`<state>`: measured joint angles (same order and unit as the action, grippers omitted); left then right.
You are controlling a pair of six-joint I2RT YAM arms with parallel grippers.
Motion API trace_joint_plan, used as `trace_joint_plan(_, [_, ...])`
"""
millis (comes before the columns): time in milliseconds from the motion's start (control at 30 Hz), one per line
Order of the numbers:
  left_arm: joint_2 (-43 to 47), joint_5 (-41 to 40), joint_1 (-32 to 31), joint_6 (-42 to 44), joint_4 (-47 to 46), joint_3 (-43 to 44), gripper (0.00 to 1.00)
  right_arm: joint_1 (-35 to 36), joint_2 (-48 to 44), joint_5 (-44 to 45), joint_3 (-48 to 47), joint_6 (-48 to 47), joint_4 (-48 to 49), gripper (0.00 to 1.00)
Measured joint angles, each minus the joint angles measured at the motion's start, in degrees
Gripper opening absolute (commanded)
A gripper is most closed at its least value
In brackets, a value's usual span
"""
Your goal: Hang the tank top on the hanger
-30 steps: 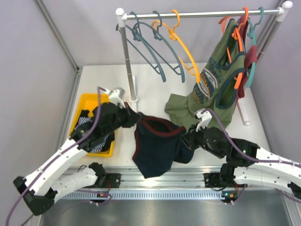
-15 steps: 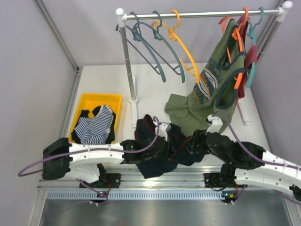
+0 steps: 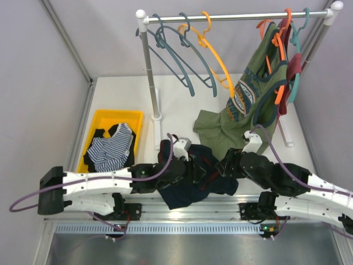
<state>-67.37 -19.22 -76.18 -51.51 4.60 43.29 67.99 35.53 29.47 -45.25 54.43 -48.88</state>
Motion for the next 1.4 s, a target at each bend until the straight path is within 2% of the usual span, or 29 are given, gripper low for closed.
trace_joint_plan(233, [10.1,-15.3,0.5,-4.9,14.1,2.1,0.51,0.0,9.5,-2.1,0.1,-3.2,6.2,0.67])
trace_joint_plan(333, [10.1,-18.2,5.1,-6.7,21.3,4.3,0.52,0.0,15.2,-3.8,-0.2,-5.0,9.1,0.68])
trace_joint_plan(500, [7.3,-13.3,24.1,-2.4,23.7,4.9,0.53,0.0,22.1,-6.0,-0.3,-7.5,12.8,0.69])
trace_joint_plan(567, [5.4,-10.3,29.4,0.9,23.4,5.0,0.52,0.0,23.6,-6.5,-0.3,-8.3,14.1,0.69])
trace_joint_plan(700, [-1.6,-4.2,36.0,7.5,21.9,6.6,0.54,0.0,26.7,-6.9,-0.8,-9.3,16.1,0.68])
trace_joint_plan(900, [-10.7,3.5,40.5,14.4,18.6,9.5,0.56,0.0,28.7,-8.0,-0.9,-9.5,17.3,0.69])
trace_joint_plan(1133, [-16.8,9.2,40.7,19.4,14.6,12.3,0.58,0.0,28.7,-9.6,-0.8,-9.4,18.8,0.68])
trace_joint_plan(1333, [-22.6,10.8,40.7,21.5,13.3,13.4,0.58,0.2,28.7,-10.1,0.4,-9.3,19.9,0.59])
trace_joint_plan(1400, [-23.8,11.5,40.7,21.9,12.9,13.3,0.57,0.2,28.7,-10.1,0.6,-9.3,20.0,0.51])
